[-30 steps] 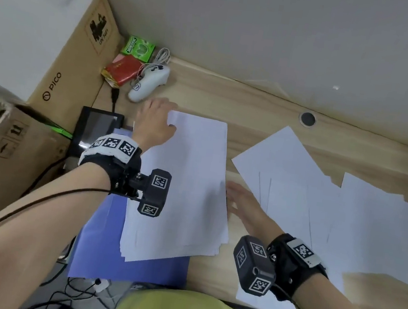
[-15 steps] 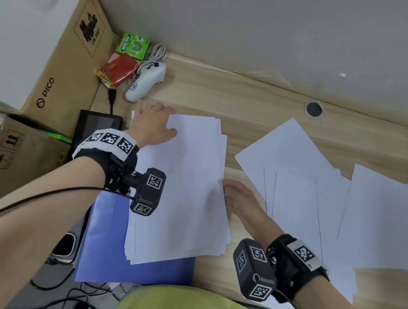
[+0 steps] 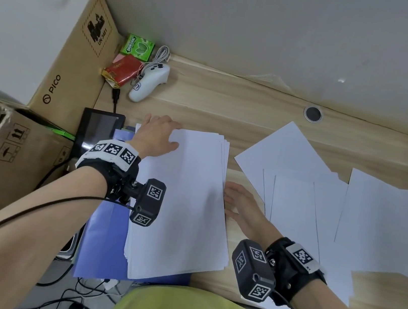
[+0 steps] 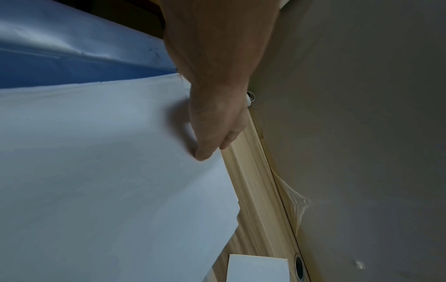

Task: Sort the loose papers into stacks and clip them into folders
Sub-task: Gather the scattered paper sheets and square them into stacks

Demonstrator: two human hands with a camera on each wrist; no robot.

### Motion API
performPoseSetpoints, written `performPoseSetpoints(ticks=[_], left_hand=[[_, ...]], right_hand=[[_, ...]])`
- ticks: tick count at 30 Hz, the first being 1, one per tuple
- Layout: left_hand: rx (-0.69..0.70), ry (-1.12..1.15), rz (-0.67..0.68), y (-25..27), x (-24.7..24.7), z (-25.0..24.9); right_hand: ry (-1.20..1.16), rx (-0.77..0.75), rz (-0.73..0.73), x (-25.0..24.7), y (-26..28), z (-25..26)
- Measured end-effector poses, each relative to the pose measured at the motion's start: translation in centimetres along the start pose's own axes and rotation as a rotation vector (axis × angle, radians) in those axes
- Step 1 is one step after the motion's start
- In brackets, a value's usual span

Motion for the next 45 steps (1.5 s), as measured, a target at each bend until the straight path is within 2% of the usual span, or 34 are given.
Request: performPoseSetpoints(ticks=[9,12,16,18,22,26,28,30,33,38,42,45], left_hand=[[-0.023,-0.017,0.053,0.5,0.5,-0.7],[0.005,0.007,0.016,0.9,0.7,-0.9],[0.035,0.345,-0.225,1.3,1.2,-2.2],[0.044,0.522,-0.249,1.7,1.7,-3.8],[-0.018,0.758,-0.1,2.4,3.3,-7.9],[-0.231,1.056,0.237,3.1,5.6,-11.9],[-0.279,1.038,0.367,3.7,6.9,-13.6],[-0.292,1.024,0.421,4.2,8.3,-15.3],[-0.322,1.021,0.424,4.9,11.0,-19.4],[-0.4,1.089,0.439,5.6,12.5,-22.2],[-0.444,1.091,0.317,6.3,13.9,-24.6],[-0.48,1.181,0.217,6.8,15.3,-25.2]], right_hand=[[-0.07,0.012,-0.041,0.3,-0.6,-0.4],[-0.107,0.026,-0.043,-0.2,-0.6,-0.4],[-0.129,0.046,-0.047,-2.8,0.1,-0.3],[-0.138,0.047,-0.094,-5.2,0.7,-0.6],[-0.143,0.012,-0.234,-10.8,2.3,-1.8],[-0.129,-0.023,-0.424,-17.0,4.5,-5.1],[-0.13,0.006,-0.53,-19.8,5.6,-7.0],[-0.122,0.042,-0.592,-22.2,6.5,-8.3],[-0.066,0.048,-0.439,-24.9,7.9,-9.4],[0.15,0.048,-0.228,-22.5,7.8,-8.6],[0.313,0.038,0.001,-22.1,7.8,-8.9],[0.354,0.021,0.09,-22.0,7.6,-8.9]])
Point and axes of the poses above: each hand's wrist, its own y-axis away from the middle knuckle, its own x-axis out of the palm, z = x × y, the point moved 2 cm from there along -y, towards the middle knuckle, and after that the axes turned 8 degrees about y, right-handed, at the moved point
